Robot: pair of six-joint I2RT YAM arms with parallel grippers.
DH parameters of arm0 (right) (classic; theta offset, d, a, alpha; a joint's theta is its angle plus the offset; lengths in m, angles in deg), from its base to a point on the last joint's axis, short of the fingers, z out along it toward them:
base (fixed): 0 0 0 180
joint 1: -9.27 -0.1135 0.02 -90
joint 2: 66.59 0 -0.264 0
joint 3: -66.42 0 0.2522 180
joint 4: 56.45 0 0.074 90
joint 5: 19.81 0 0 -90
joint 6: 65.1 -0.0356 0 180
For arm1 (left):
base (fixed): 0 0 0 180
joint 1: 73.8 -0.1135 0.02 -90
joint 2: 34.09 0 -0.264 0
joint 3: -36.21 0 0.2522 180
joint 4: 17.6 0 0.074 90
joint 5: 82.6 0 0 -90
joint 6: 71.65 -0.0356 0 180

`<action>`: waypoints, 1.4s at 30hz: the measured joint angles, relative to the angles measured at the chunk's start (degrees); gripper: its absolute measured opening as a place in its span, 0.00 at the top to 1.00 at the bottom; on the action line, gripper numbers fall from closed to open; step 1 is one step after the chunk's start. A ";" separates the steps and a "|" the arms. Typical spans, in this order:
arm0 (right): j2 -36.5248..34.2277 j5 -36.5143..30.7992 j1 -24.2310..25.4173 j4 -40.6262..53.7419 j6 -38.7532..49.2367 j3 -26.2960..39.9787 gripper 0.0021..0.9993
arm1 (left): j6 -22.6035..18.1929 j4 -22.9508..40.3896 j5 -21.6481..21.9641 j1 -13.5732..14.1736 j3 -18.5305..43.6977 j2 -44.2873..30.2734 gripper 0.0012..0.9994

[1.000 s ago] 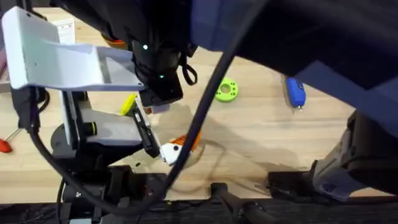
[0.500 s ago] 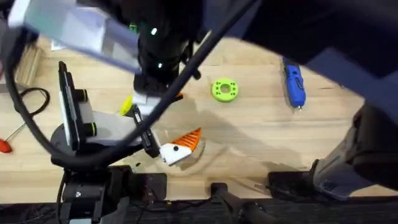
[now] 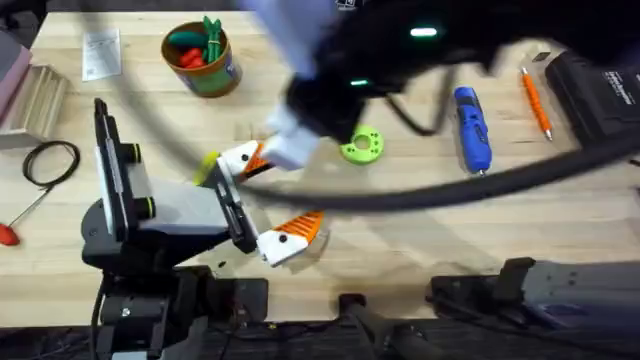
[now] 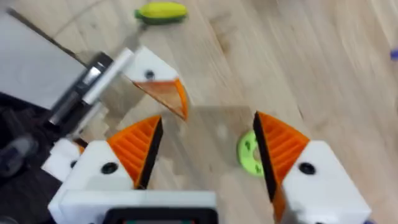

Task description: Pick up the gripper from the table and insert it into the empty holder that is missing its gripper. Then pick up a screw, insert it into the mounting hole, and use the screwdriver to tighten it. Finally, clean up the table by picking up the vegetable and placing it into the bucket.

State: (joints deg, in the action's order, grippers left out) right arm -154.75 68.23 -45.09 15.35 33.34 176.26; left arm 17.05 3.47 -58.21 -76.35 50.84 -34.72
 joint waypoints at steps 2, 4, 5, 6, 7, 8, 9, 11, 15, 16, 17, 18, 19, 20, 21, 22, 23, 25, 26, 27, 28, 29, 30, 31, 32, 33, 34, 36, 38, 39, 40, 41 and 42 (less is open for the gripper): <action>4.12 -0.35 2.02 0.77 -2.89 -2.87 0.11 | 0.01 0.00 0.01 0.00 0.00 0.00 0.01; 8.29 -1.11 3.91 2.07 -5.55 -4.75 0.11 | 0.00 0.00 0.00 0.00 0.00 0.00 0.01; 10.34 -1.75 4.61 2.44 -6.78 -5.61 0.11 | 0.00 0.00 0.01 0.00 0.00 0.00 0.01; 12.65 -2.67 5.24 2.57 -8.06 -6.78 0.11 | 0.00 0.00 0.00 0.00 0.00 0.00 0.01; 15.24 -3.68 5.85 2.77 -9.28 -8.16 0.11 | 0.00 0.00 0.02 0.00 0.00 0.00 0.01; 17.74 -4.61 6.41 2.84 -10.34 -9.63 0.08 | 0.00 0.00 0.00 0.01 0.00 0.00 0.01; 20.31 -5.38 7.02 2.88 -11.25 -11.36 0.05 | 0.00 0.00 0.00 0.00 0.00 0.00 0.01; 25.03 -6.36 8.25 3.17 -12.34 -14.61 0.02 | -0.01 0.00 0.00 0.00 0.00 0.00 0.01; 31.72 -7.45 11.02 3.39 -14.48 -20.57 0.01 | -0.04 0.00 0.00 0.01 0.00 0.00 0.01; 32.81 -7.56 11.77 3.56 -15.15 -21.85 0.01 | -0.04 0.00 0.00 0.00 0.00 0.00 0.01; 33.81 -7.70 12.56 3.66 -15.99 -23.26 0.01 | -0.10 0.00 0.00 0.01 0.00 0.00 0.01; 34.55 -7.76 13.27 3.71 -16.78 -24.46 0.01 | -0.13 0.00 0.02 0.01 0.00 0.00 0.01; 35.23 -7.84 14.06 3.69 -17.62 -25.70 0.01 | -0.15 0.00 0.00 0.00 0.00 0.00 0.01; 35.74 -7.87 14.74 3.69 -18.40 -26.72 0.01 | -0.15 0.00 0.00 0.00 0.00 0.00 0.01; 36.24 -7.89 15.44 3.67 -19.21 -27.81 0.01 | -0.15 0.00 0.00 0.00 0.00 0.00 0.01; 36.77 -7.89 16.26 3.67 -20.16 -29.00 0.01 | -0.15 0.00 0.00 0.00 0.00 0.00 0.01; 37.19 -7.89 16.96 3.71 -20.94 -30.00 0.01 | -0.15 0.00 0.00 0.00 0.00 0.00 0.01; 38.18 -7.91 18.60 3.35 -22.47 -32.17 0.01 | -0.15 0.00 0.00 0.00 0.00 0.00 0.01; 38.67 -7.89 19.33 3.09 -23.03 -33.18 0.01 | -0.18 0.00 0.00 0.02 0.00 0.00 0.01; 39.18 -7.89 20.11 2.79 -23.49 -34.17 0.01 | -0.16 0.00 0.00 0.00 0.00 0.00 0.01; 39.75 -7.89 20.96 2.19 -23.86 -35.25 0.01 | -0.15 0.00 0.00 0.00 0.00 0.00 0.01; 40.30 -7.91 21.79 1.62 -24.13 -36.30 0.01 | -0.16 0.00 0.00 0.02 0.00 0.00 0.01; 40.89 -7.91 22.80 1.12 -24.48 -37.47 0.01 | -0.17 0.00 0.00 0.00 0.00 0.00 0.01; 41.42 -7.90 23.81 0.75 -24.71 -38.51 0.01 | -0.05 0.00 0.00 0.00 0.00 0.00 0.14; 41.90 -7.91 24.88 0.46 -24.79 -39.54 0.01 | -0.13 0.00 0.00 0.00 0.00 0.00 0.31; 42.38 -7.91 26.11 0.21 -24.95 -40.68 0.01 | -0.15 0.00 0.00 0.01 0.00 0.00 0.45; 42.71 -7.90 27.33 0.13 -25.00 -41.67 0.01 | -0.18 0.00 0.00 0.01 0.00 0.00 0.61; 42.95 -7.89 29.72 0.02 -25.16 -43.24 0.01 | -0.19 0.00 0.00 0.00 0.00 0.00 0.90; 42.95 -7.89 32.52 -1.22 -25.19 -44.84 0.01 | -0.38 0.00 0.02 0.00 0.00 0.00 0.99; 42.95 -7.89 33.82 -2.28 -25.19 -45.47 0.01 | -0.39 0.00 0.00 0.00 0.00 0.00 0.99; 42.94 -7.89 35.42 -3.51 -25.19 -46.05 0.01 | -0.41 0.00 0.01 0.00 0.00 0.00 0.99; 42.93 -7.89 37.10 -4.77 -25.19 -46.43 0.01 | -0.39 0.00 0.02 0.01 0.00 0.00 0.98; 42.93 -7.89 38.78 -6.03 -25.21 -46.69 0.01 | -0.39 0.00 0.02 0.00 0.00 0.00 0.98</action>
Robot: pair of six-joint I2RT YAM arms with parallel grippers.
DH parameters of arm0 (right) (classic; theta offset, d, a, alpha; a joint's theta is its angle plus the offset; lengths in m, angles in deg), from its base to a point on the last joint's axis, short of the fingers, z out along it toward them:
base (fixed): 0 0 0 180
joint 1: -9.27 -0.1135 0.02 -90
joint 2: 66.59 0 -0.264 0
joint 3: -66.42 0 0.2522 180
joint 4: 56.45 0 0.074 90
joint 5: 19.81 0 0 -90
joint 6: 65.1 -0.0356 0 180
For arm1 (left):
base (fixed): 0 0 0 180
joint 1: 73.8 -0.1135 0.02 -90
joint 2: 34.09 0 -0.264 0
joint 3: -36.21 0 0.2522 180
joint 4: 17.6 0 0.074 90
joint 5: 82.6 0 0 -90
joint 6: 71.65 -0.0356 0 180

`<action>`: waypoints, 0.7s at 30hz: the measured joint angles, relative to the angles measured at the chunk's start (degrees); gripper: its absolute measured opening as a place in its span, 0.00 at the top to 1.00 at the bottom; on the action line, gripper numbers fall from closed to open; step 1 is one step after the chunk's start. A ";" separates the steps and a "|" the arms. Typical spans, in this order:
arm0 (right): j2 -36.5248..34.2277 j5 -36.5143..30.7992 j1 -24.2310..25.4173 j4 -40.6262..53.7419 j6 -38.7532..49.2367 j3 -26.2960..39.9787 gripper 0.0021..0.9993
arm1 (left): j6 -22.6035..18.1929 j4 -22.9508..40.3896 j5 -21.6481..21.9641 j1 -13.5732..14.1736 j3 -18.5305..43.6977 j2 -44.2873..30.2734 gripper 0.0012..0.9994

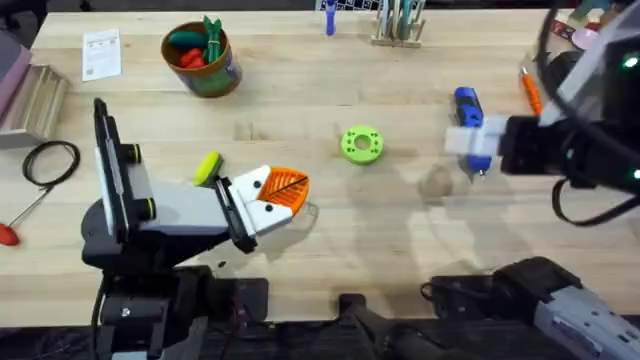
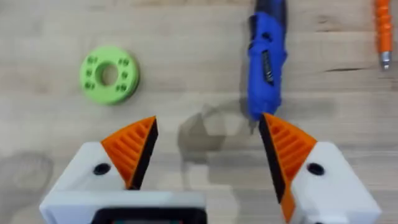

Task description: Pick up the gripper from the table and insert it into the empty holder that is missing its gripper. Then pick up a screw, insert it into the mounting hole, and use the screwdriver to tighten it. Finally, clean up the table by picking up the vegetable and placing it into the bucket.

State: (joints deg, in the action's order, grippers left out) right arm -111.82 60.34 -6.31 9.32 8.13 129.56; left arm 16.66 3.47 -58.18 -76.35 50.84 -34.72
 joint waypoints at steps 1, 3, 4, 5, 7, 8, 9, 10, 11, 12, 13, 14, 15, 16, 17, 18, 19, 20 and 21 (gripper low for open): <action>-0.04 0.00 1.61 -1.25 0.04 -0.16 0.01 | 0.00 0.00 -0.02 0.01 0.00 0.00 0.99; -0.74 0.50 5.27 -3.87 1.04 -0.17 0.01 | 0.00 0.00 0.00 0.00 0.00 0.00 0.99; -1.40 1.01 6.81 -4.31 1.95 -0.09 0.01 | 0.00 0.00 -0.02 0.00 0.00 0.00 0.99; -2.46 1.75 8.45 -4.01 2.85 0.18 0.01 | 0.00 0.00 -0.02 0.00 0.00 0.00 0.99; -5.69 2.95 11.33 -1.90 4.44 1.62 0.01 | 0.00 0.00 -0.02 0.00 0.00 0.00 0.99; -8.05 3.43 12.61 -0.64 5.24 2.97 0.01 | 0.00 0.00 -0.02 0.01 0.00 0.00 0.99; -10.55 3.69 13.66 0.10 6.18 4.46 0.01 | 0.00 0.00 0.00 0.02 0.00 0.00 0.99; -13.28 3.91 14.58 0.44 7.24 6.25 0.01 | 0.00 0.00 -0.02 0.00 0.00 0.00 0.99; -15.59 4.04 15.21 0.47 8.25 7.78 0.01 | 0.00 0.00 0.00 0.00 0.00 0.00 0.99; -17.93 4.18 15.76 0.33 9.29 9.42 0.01 | 0.00 0.00 -0.02 0.00 0.00 0.00 0.99; -20.28 4.33 16.25 0.19 10.28 11.12 0.01 | 0.00 0.00 0.00 0.00 0.00 0.00 0.99; -22.16 4.44 16.60 -0.30 11.03 12.39 0.01 | 0.00 0.00 -0.01 0.00 0.00 0.00 0.99; -24.12 4.64 16.96 -1.13 11.73 13.64 0.01 | 0.00 0.00 -0.02 0.01 0.00 0.00 0.99; -25.95 4.76 17.26 -2.06 12.44 14.65 0.01 | 0.00 0.00 -0.02 0.00 0.00 0.00 0.99; -27.50 4.79 17.49 -3.03 13.08 15.39 0.01 | 0.00 0.00 -0.02 0.00 0.00 0.00 0.99; -29.32 4.81 17.77 -4.32 13.89 16.00 0.01 | 0.00 0.00 0.00 0.00 0.00 0.00 0.99; -30.84 4.81 18.00 -5.25 14.55 16.33 0.01 | 0.00 0.00 -0.02 0.00 0.00 0.00 0.99; -32.32 4.81 18.20 -5.97 15.21 16.46 0.01 | 0.00 0.00 0.00 0.00 0.00 0.00 0.99; -33.51 4.82 18.35 -6.33 15.79 16.46 0.01 | 0.00 0.00 -0.01 0.00 0.00 0.00 0.99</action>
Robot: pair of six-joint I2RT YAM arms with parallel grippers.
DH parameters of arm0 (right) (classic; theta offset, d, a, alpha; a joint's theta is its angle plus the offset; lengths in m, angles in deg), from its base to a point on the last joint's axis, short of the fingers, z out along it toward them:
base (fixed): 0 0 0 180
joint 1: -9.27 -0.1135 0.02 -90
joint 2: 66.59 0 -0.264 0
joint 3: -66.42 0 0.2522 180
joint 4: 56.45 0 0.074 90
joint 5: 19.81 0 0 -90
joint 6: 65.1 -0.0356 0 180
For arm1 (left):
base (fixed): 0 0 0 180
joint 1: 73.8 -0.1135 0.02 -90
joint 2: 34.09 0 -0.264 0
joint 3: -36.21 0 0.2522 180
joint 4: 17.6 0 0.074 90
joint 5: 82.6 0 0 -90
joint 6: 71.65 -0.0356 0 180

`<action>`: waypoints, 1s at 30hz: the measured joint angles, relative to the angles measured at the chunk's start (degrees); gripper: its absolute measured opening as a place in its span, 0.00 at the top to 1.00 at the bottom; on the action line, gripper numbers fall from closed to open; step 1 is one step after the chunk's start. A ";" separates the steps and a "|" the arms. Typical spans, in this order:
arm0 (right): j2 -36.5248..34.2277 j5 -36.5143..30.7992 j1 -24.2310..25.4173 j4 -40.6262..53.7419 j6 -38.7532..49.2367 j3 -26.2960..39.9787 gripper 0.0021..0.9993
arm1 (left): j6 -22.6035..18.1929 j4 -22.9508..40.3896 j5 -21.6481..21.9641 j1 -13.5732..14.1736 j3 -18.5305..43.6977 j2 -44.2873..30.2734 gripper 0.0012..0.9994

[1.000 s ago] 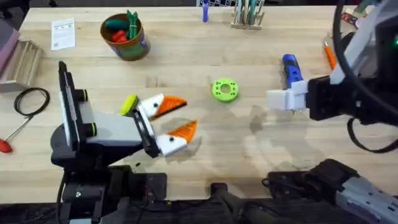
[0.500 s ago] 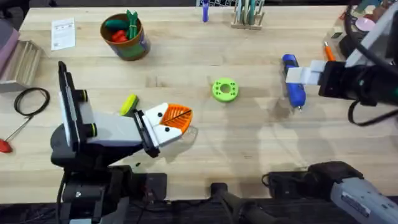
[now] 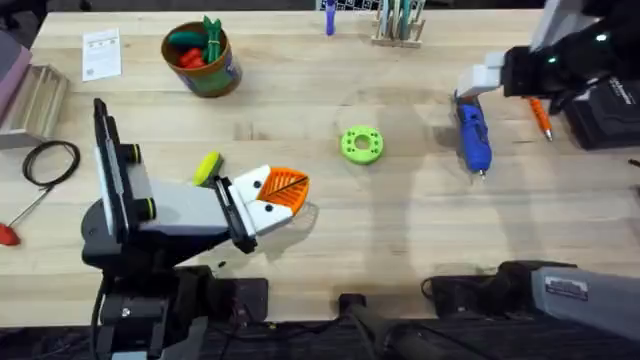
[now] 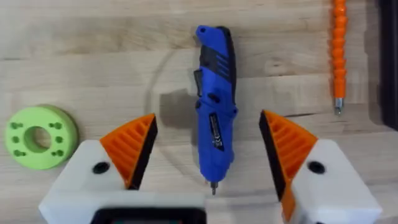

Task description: Pick up the gripper from the table and insert it into the empty holder that is missing its gripper. Then pick up a screw, insert it into the mounting hole, and use the screwdriver to tighten it. Finally, clean up the table by picking up the vegetable and placing it into the bucket.

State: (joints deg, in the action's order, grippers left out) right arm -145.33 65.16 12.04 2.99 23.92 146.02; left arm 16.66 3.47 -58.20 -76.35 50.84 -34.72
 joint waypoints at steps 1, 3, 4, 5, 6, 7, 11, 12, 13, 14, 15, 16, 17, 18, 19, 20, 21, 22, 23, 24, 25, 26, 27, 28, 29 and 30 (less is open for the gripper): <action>-1.41 0.03 0.22 -0.23 0.67 0.00 0.01 | 0.00 0.00 -0.01 0.00 0.00 0.00 0.99; -4.23 0.18 0.84 -0.98 1.99 0.00 0.01 | 0.00 0.00 -0.01 0.00 0.00 0.00 0.99; -5.45 0.22 1.21 -1.27 2.60 0.00 0.01 | 0.00 0.00 -0.01 0.00 0.00 0.00 0.99; -6.52 0.23 1.64 -1.55 3.08 0.00 0.01 | 0.00 0.00 -0.01 0.00 0.00 0.00 0.99; -7.77 0.32 2.20 -2.04 3.70 0.00 0.01 | 0.00 0.00 -0.01 0.00 0.00 0.00 0.99; -8.85 0.36 2.75 -2.56 4.12 0.00 0.01 | 0.00 0.00 0.00 0.00 0.00 0.00 0.99; -12.96 0.56 4.33 -3.56 5.77 0.00 0.01 | 0.00 0.00 0.01 0.00 0.00 0.00 0.99; -14.04 0.64 4.43 -3.60 6.25 0.00 0.01 | 0.00 0.00 -0.01 0.00 0.00 0.00 0.99; -15.06 0.74 4.43 -3.80 6.71 0.00 0.01 | 0.00 0.00 -0.01 0.00 0.00 0.00 0.99; -16.18 0.85 4.41 -4.32 7.08 0.00 0.01 | 0.00 0.00 -0.01 0.00 0.00 0.00 0.99; -17.18 1.01 4.37 -4.84 7.31 0.00 0.01 | 0.00 0.00 -0.01 0.00 0.00 0.00 0.99; -18.22 1.16 4.29 -5.36 7.55 0.00 0.01 | 0.00 0.00 0.00 0.00 0.00 0.00 0.99; -19.23 1.29 4.24 -5.85 7.76 0.00 0.01 | 0.00 0.00 -0.01 0.00 0.00 0.00 0.99; -19.91 1.42 4.23 -6.30 7.90 0.00 0.01 | 0.00 0.00 0.01 0.00 0.00 0.00 0.99; -20.62 1.45 4.21 -6.88 8.08 0.00 0.01 | 0.00 0.00 -0.01 0.00 0.00 0.00 0.99; -21.01 1.47 4.21 -7.37 8.16 0.00 0.01 | 0.00 0.00 0.00 0.00 0.00 0.00 0.99; -21.25 1.47 4.21 -7.84 8.31 0.00 0.01 | 0.00 0.00 0.01 0.00 0.00 0.00 0.99; -21.31 1.47 4.21 -8.44 8.32 0.00 0.01 | 0.00 0.00 -0.01 0.00 0.00 0.00 0.99; -21.29 1.67 4.28 -10.14 8.25 0.00 0.01 | 0.00 0.00 -0.01 0.00 0.00 0.00 0.99; -21.29 1.90 4.42 -10.30 8.19 0.00 0.01 | 0.00 0.00 0.00 0.00 0.00 0.00 0.99; -21.29 2.40 4.66 -10.51 8.08 0.00 0.01 | 0.00 0.00 -0.01 0.00 0.00 0.00 0.99; -21.29 2.97 4.95 -10.76 8.03 0.00 0.01 | 0.00 0.00 -0.01 0.00 0.00 0.00 0.99; -21.31 3.43 5.35 -10.96 7.91 0.00 0.01 | 0.00 0.00 -0.01 0.00 0.00 0.00 0.99; -21.40 3.91 5.69 -11.03 7.86 0.01 0.01 | 0.00 0.00 -0.01 0.00 0.00 0.00 0.99; -21.59 4.33 6.06 -11.04 7.84 0.02 0.01 | 0.00 0.00 0.01 0.00 0.00 0.00 0.99; -21.87 4.65 6.35 -10.96 7.86 0.02 0.01 | 0.00 0.00 -0.01 0.00 0.00 0.00 0.99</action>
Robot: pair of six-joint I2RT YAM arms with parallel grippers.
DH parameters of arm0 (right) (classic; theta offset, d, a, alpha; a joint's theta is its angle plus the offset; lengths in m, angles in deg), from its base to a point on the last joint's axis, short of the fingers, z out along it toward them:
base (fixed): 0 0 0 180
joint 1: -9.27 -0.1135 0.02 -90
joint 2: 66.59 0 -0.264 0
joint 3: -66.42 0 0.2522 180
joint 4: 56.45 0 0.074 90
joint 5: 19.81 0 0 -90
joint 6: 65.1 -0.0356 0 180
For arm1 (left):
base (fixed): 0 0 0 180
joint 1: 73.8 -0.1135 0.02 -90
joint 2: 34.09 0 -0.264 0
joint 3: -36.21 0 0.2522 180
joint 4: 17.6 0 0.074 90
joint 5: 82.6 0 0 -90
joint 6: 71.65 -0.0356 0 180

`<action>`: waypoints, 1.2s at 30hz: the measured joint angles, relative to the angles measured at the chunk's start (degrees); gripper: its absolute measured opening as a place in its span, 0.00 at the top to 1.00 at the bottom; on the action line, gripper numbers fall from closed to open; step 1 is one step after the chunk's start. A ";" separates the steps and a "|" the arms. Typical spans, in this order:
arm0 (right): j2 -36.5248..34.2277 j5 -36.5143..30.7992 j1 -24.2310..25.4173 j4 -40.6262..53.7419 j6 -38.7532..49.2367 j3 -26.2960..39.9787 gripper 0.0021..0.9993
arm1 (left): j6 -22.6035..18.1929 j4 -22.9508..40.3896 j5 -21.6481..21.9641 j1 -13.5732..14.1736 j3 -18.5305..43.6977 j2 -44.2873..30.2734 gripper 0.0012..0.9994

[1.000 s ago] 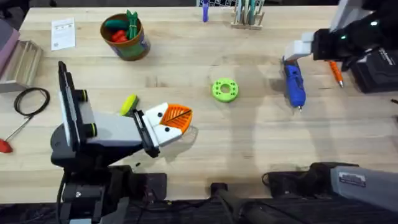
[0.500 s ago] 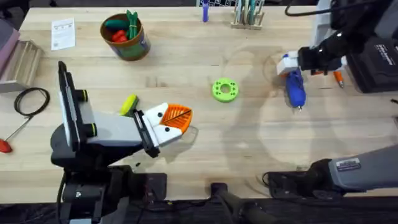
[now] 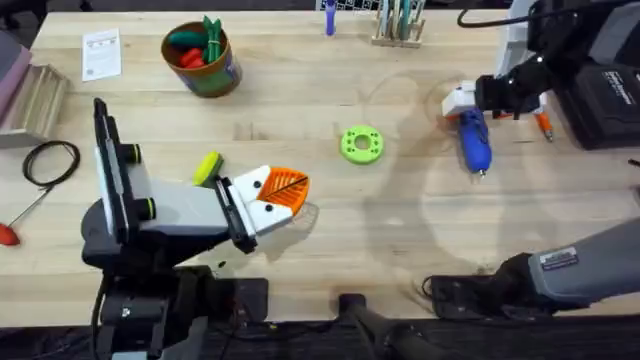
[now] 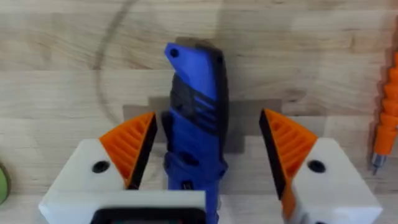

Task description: Pick up the gripper from the table and insert it into the empty holder that is missing its gripper. Then pick up a screw, insert it into the mounting hole, and use the screwdriver to tighten it. Finally, clean up the table by picking up the vegetable and placing it into the bucket.

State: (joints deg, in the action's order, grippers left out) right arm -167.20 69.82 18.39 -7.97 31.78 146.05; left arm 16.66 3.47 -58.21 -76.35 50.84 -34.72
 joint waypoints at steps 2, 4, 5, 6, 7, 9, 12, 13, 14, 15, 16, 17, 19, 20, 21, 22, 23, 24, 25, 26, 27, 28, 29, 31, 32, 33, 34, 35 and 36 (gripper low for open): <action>-0.86 0.27 0.34 0.37 0.36 0.00 0.01 | 0.00 0.00 0.00 0.00 0.00 0.00 0.99; -1.58 0.14 0.27 0.83 0.95 0.24 0.01 | 0.00 0.00 0.00 0.00 0.00 0.00 0.99; -1.65 0.13 0.17 0.86 1.16 0.46 0.01 | 0.00 0.00 0.00 0.00 0.00 0.00 0.99; -1.80 -0.02 0.00 0.88 1.33 0.51 0.01 | 0.00 0.00 0.00 0.00 0.00 0.00 0.99; -1.91 -0.26 -0.15 0.85 1.38 0.62 0.01 | 0.00 0.00 0.00 0.00 0.00 0.00 0.99; -2.02 -0.54 -0.47 0.78 1.57 0.76 0.01 | 0.00 0.00 0.01 0.00 0.00 0.00 0.99; -2.13 -0.87 -0.69 0.38 1.81 0.81 0.01 | 0.00 0.00 0.00 0.00 0.00 0.00 0.99; -2.17 -0.88 -0.71 0.32 1.94 0.83 0.03 | 0.00 0.00 0.02 0.00 0.00 0.00 0.99; -2.17 -0.86 -0.71 0.26 2.05 0.83 0.07 | 0.00 0.00 0.00 0.00 0.00 0.00 0.99; -2.17 -0.84 -0.76 0.30 2.20 0.83 0.15 | 0.00 0.00 0.01 0.00 0.00 0.00 0.99; -2.17 -0.86 -0.76 0.30 2.40 0.83 0.26 | 0.00 0.00 0.00 0.00 0.00 0.00 0.99; -2.17 -0.81 -0.87 0.30 2.49 0.83 0.39 | 0.00 0.00 0.00 0.00 0.00 0.00 0.99; -2.17 -1.23 -1.06 0.17 2.55 0.83 0.67 | 0.00 0.00 0.00 0.00 0.00 0.00 0.99; -2.28 -1.56 -1.08 0.08 2.84 0.83 0.81 | 0.00 0.00 0.00 0.00 0.00 0.00 0.99; -2.37 -1.76 -1.06 -0.14 2.86 0.83 0.93 | 0.00 0.00 0.00 0.00 0.00 0.00 0.99; -2.41 -1.69 -1.05 -0.50 2.64 0.85 0.97 | 0.00 0.00 0.00 0.01 0.00 0.00 0.99; -2.43 -1.69 -1.04 -0.55 2.62 0.87 0.98 | 0.00 0.00 0.00 0.00 0.00 0.00 0.99; -2.43 -1.74 -1.06 -0.52 2.68 0.87 0.98 | 0.00 0.00 0.00 0.00 0.00 0.00 0.99; -2.41 -1.74 -1.06 -0.46 2.72 0.87 0.98 | 0.00 0.00 0.00 0.00 0.00 0.00 0.99; -2.43 -1.72 -1.06 -0.38 2.71 0.87 0.98 | 0.00 0.00 0.00 0.00 0.00 0.00 0.99; -2.43 -1.69 -1.06 -0.24 2.73 0.92 0.98 | 0.00 0.00 0.00 0.00 0.00 0.00 0.99; -2.41 -1.54 -1.06 0.09 2.76 1.06 0.98 | 0.00 0.00 0.00 0.00 0.00 0.00 0.99; -2.43 -1.14 -1.08 0.89 2.78 1.25 0.98 | 0.00 0.00 0.02 0.00 0.00 0.00 0.99; -2.42 -0.33 -1.28 2.80 2.78 1.75 0.98 | 0.00 0.00 0.01 0.00 0.00 0.00 0.99; -2.41 0.05 -1.44 3.96 2.78 2.08 0.98 | 0.00 0.00 0.00 0.00 0.00 0.00 0.99; -2.39 0.38 -1.67 5.37 2.78 2.51 0.98 | 0.00 0.00 0.00 0.00 0.00 0.00 0.99; -2.24 0.68 -1.96 6.92 2.75 3.09 0.98 | 0.00 0.00 0.00 0.00 0.00 0.00 0.99; -1.90 0.96 -2.20 8.16 2.74 3.64 0.98 | 0.00 0.00 0.02 0.00 0.00 0.00 0.99; -1.20 1.48 -2.41 9.27 2.71 4.28 0.98 | 0.00 0.00 0.00 0.00 0.00 0.00 0.99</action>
State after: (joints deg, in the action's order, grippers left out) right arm -168.39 71.30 15.97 1.31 34.49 150.33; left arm 16.66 3.47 -58.21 -76.35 50.84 -34.72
